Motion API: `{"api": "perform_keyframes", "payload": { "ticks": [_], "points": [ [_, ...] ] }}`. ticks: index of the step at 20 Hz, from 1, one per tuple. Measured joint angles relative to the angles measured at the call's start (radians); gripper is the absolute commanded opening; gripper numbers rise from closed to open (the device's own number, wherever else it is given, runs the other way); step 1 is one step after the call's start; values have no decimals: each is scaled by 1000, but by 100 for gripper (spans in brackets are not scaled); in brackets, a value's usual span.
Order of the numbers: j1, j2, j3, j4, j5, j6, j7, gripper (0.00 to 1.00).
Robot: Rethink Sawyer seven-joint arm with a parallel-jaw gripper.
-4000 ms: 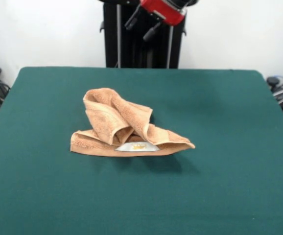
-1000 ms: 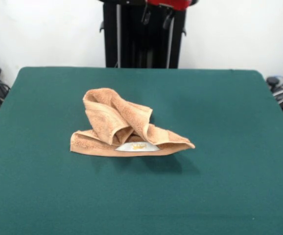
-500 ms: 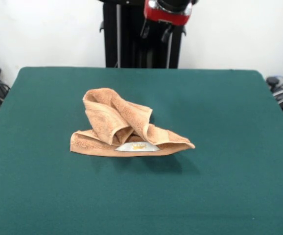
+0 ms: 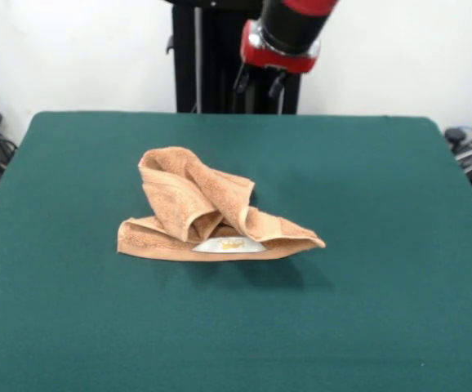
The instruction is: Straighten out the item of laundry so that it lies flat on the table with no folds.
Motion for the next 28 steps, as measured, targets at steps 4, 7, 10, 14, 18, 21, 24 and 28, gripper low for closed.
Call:
{"api": "perform_keyframes", "payload": {
  "ticks": [4,7,10,14,18,21,24,28],
  "points": [
    [3,40,4,-49,0,12,0,100],
    [4,78,5,-100,0,32,0,100],
    [4,105,6,-139,0,51,0,100],
    [4,128,7,-175,0,74,0,100],
    [5,151,8,-218,0,105,0,100],
    [5,157,9,-233,0,115,0,100],
    [5,164,10,-254,0,119,0,100],
    [5,181,10,-284,0,119,0,100]
  ]
}}
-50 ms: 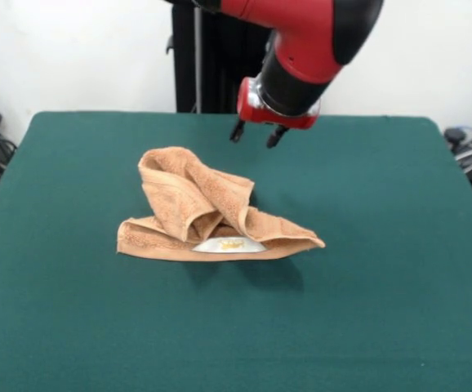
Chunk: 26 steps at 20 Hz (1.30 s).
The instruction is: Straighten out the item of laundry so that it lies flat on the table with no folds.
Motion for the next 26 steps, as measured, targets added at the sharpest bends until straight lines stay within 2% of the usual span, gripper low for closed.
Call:
{"api": "perform_keyframes", "payload": {
  "ticks": [10,26],
  "points": [
    [0,37,1,-73,0,40,0,100],
    [19,50,1,-85,0,49,0,100]
  ]
}}
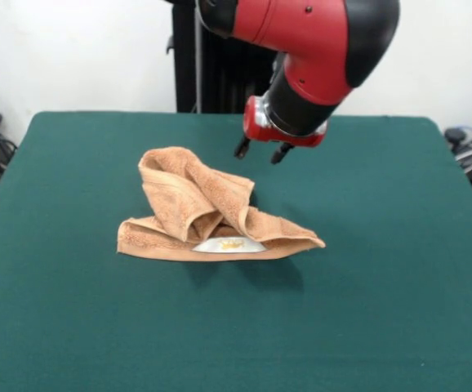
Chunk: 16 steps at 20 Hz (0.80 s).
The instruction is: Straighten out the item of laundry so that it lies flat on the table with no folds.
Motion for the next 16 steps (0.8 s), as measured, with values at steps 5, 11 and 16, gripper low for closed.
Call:
{"api": "perform_keyframes", "payload": {
  "ticks": [5,11,16],
  "points": [
    [6,2,0,0,0,-1,0,100],
    [12,12,0,0,0,-36,0,100],
    [20,21,0,2,0,-85,0,100]
  ]
}}
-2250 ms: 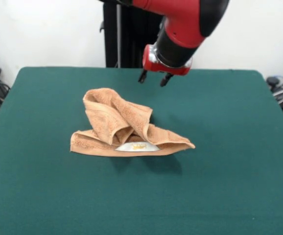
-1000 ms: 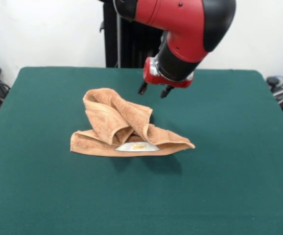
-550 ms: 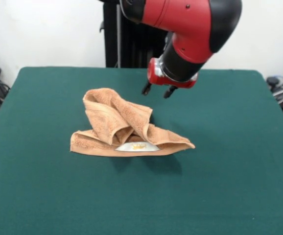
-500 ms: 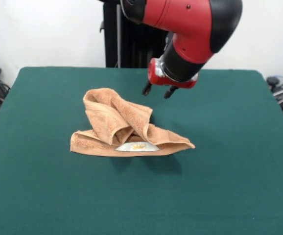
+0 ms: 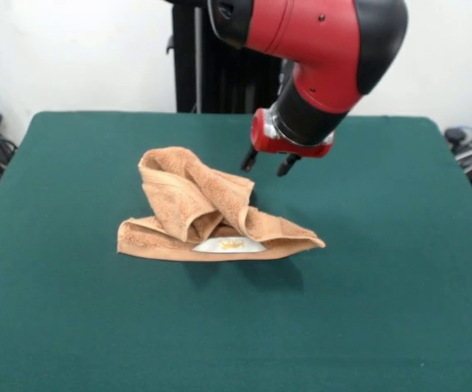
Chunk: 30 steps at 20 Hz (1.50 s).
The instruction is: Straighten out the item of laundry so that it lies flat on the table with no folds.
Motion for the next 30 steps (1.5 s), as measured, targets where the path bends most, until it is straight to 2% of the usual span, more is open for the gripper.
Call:
{"api": "perform_keyframes", "payload": {
  "ticks": [30],
  "points": [
    [3,82,0,18,0,-174,0,100]
  ]
}}
